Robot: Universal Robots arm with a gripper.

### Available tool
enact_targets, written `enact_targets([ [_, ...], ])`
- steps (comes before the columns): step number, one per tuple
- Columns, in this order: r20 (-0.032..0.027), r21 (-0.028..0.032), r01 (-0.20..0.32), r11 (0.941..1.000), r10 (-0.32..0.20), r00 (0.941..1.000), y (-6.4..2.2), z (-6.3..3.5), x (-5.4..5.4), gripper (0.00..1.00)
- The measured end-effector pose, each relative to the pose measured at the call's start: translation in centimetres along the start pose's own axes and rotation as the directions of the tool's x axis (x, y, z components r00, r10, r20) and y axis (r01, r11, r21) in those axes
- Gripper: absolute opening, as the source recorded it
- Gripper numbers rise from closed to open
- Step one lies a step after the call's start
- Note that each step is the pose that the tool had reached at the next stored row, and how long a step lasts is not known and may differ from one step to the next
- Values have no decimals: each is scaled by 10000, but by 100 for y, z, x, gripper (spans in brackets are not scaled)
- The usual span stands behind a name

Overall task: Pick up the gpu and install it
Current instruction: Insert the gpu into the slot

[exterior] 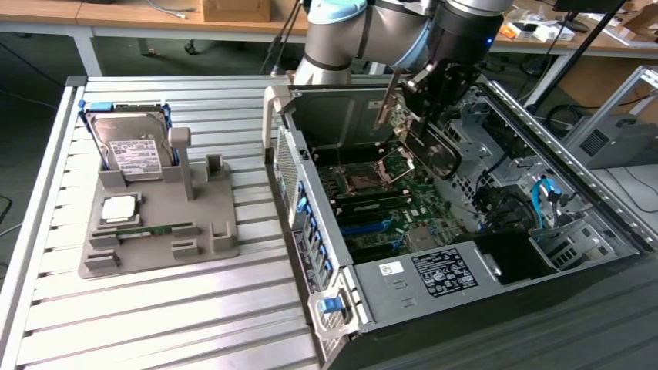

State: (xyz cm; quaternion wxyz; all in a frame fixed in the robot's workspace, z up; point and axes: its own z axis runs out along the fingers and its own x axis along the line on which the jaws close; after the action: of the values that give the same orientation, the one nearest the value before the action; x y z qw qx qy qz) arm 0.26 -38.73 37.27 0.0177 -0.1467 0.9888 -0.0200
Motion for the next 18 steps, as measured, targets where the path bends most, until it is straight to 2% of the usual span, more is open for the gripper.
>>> enact_targets([
  [8,22,-14,489,9988,-489,9988,0,0,0,27],
  [10,34,-20,735,9973,-735,9973,0,0,0,27],
  [18,55,-31,1181,9930,-1181,9930,0,0,0,27],
])
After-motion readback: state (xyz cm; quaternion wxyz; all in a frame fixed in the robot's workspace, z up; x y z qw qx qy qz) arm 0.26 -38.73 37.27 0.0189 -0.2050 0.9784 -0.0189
